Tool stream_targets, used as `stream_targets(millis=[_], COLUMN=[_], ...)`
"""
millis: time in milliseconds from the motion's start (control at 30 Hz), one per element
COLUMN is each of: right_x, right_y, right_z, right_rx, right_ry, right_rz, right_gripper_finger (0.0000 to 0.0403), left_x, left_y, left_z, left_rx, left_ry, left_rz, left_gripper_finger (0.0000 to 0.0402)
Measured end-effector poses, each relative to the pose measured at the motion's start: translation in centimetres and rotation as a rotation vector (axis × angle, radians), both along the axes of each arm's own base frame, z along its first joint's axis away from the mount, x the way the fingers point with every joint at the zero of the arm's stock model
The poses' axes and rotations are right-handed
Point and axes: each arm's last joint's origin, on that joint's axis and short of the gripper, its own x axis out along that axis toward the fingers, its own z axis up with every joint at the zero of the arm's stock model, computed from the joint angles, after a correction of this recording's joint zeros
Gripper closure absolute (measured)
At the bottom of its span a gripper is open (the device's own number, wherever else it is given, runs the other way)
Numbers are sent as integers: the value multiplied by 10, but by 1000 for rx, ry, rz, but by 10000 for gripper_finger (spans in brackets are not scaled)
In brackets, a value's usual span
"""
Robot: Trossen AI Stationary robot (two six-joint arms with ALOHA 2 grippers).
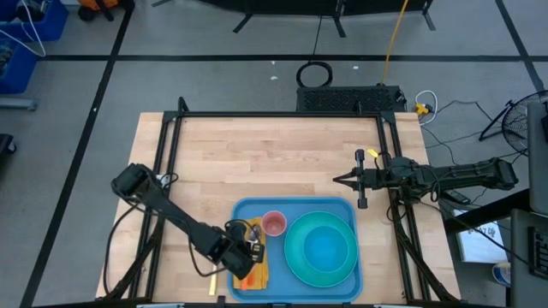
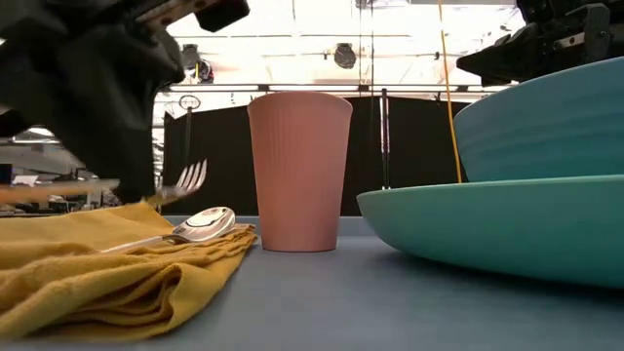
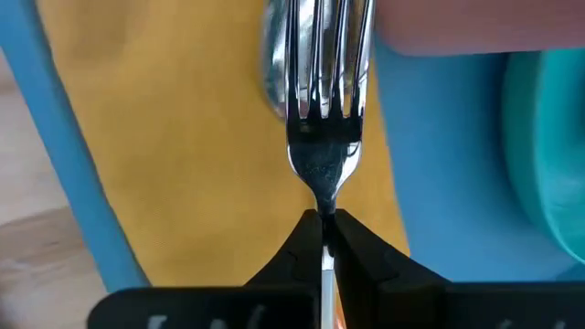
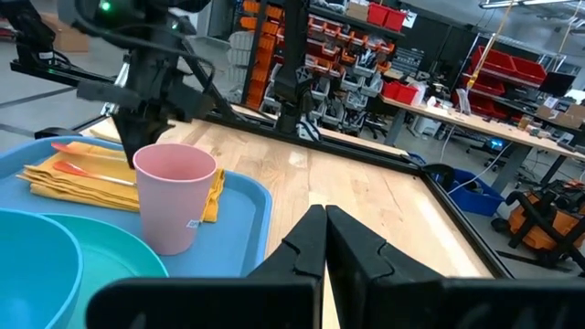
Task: Set up tray
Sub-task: Put the orange fork on top of the yellow napkin to the left of the orange spoon, then put the yellow knife on top of the yellow napkin to the left of the orange fork
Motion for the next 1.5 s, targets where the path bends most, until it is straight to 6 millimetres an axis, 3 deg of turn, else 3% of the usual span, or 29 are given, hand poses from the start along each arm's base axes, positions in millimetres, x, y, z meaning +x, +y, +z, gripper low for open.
stream_targets(millis=[233,1033,1300,1500], right_x=[0,0,0,0], right_y=[0,0,0,0], right_z=[0,-1,-1,-1], right_rx=[0,0,0,0], right_ry=[2,7,7,7], right_rz=[0,0,0,0], right_gripper_finger=[403,403,403,403], left_x=[-4,-9,-9,-9], left_y=[-9,2,3,3], left_z=[-14,-14,-14,-14], left_rx=[1,73,83,92], left_ry=[26,104,97,103], left_rz=[69,60,65,51], left_gripper_finger=[392,388,329,319])
